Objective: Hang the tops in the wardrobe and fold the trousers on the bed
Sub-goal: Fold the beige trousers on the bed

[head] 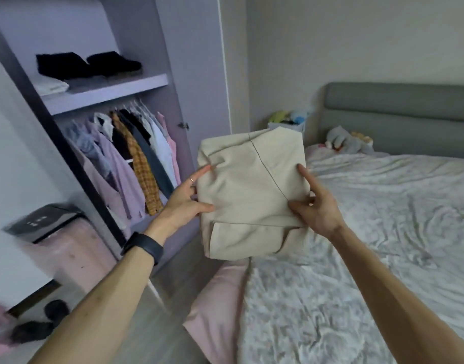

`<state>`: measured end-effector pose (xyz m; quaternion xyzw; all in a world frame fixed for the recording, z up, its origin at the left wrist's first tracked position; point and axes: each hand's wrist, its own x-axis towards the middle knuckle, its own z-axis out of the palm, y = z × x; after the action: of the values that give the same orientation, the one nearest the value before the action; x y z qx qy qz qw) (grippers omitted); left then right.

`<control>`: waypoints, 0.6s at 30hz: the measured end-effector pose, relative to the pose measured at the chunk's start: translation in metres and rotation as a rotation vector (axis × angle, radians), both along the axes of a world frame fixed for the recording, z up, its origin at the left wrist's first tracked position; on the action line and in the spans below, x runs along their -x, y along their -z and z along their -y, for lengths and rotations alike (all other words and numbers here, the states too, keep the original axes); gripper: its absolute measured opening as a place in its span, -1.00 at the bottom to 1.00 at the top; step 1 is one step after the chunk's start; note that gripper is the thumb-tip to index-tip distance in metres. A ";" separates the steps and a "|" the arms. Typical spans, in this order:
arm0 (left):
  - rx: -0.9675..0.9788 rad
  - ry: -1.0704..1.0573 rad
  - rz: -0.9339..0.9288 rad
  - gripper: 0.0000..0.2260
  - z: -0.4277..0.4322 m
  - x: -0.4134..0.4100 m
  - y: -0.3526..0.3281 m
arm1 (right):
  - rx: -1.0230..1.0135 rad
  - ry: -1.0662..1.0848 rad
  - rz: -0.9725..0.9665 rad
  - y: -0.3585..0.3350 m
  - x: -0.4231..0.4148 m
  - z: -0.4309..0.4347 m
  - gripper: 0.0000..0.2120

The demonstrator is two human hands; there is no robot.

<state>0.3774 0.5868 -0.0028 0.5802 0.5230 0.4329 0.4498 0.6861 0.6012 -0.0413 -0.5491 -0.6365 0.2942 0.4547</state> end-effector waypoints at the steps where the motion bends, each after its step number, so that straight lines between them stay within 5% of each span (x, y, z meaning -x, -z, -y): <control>1: -0.027 -0.031 0.007 -0.17 -0.001 0.019 -0.013 | -0.041 -0.020 0.023 -0.014 0.020 -0.007 -0.21; 18: -0.294 -0.255 -0.025 -0.05 -0.122 0.207 -0.062 | -0.249 -0.030 0.031 -0.063 0.233 -0.150 -0.20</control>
<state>0.1707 0.7086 0.0592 0.5738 0.5290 0.5510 0.2953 0.4531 0.7512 0.0216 -0.4834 -0.6832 0.2112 0.5050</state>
